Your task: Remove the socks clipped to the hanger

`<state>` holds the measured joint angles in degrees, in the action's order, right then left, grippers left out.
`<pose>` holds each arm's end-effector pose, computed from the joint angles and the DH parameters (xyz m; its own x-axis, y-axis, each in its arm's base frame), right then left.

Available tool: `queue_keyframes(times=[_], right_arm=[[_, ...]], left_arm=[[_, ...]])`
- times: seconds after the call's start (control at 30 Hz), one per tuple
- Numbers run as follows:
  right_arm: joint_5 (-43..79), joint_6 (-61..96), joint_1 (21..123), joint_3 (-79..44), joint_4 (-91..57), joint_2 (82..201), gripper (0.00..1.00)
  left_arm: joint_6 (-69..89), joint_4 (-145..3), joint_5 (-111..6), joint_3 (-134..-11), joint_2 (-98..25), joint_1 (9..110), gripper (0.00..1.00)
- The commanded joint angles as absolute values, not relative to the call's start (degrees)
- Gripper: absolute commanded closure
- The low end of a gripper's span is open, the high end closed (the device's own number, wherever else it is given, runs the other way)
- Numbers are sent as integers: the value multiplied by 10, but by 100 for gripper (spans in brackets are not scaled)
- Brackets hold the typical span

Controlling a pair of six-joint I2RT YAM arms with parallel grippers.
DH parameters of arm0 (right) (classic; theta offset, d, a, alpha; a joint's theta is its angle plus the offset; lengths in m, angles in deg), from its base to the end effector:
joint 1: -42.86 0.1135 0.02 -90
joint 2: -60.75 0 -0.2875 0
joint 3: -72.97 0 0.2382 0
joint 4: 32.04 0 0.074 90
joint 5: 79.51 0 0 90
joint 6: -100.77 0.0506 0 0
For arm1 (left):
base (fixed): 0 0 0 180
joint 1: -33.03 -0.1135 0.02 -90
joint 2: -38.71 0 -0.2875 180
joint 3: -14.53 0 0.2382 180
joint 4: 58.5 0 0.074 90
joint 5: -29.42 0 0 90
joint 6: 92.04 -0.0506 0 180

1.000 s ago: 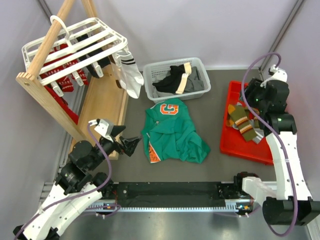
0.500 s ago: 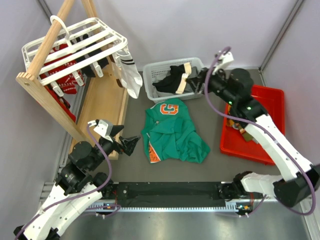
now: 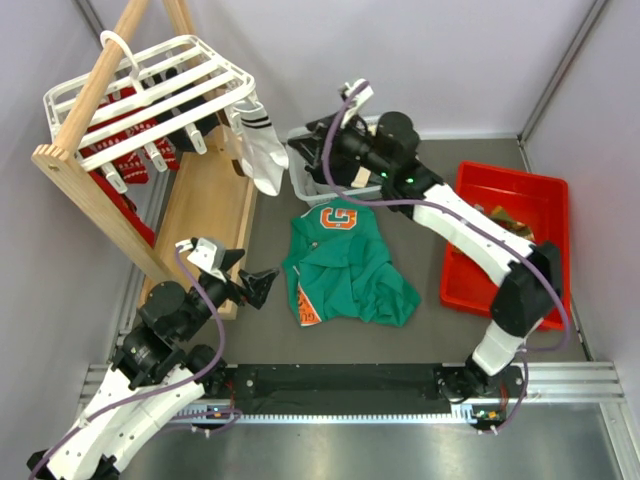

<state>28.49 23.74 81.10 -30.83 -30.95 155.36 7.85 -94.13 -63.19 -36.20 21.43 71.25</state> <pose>0.3038 0.2593 0.4553 -0.0782 0.2101 -0.9745 -0.8326 0.5238 0.1798 0.0554 -0.0407 0.3255 -0.1295 -0.1165 -0.9847 0.5685 0.8049 -0.1699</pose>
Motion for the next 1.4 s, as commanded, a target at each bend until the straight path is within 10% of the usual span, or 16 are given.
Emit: queue_keyframes(times=[0.0,0.23,0.43,1.37], right_arm=[[311,220,845,-395,-378,1617,36],[294,218,870,-466,-387,1705,39],[278,228,885,-430,-416,1677,100],[324,415,967,-426,-345,1591,100]], left_arm=[[72,-925,-633,-365,207,714,1],[68,-929,-646,-367,201,714,1],[69,-927,-652,-365,200,714,1],[9,-854,-782,-442,131,714,1]])
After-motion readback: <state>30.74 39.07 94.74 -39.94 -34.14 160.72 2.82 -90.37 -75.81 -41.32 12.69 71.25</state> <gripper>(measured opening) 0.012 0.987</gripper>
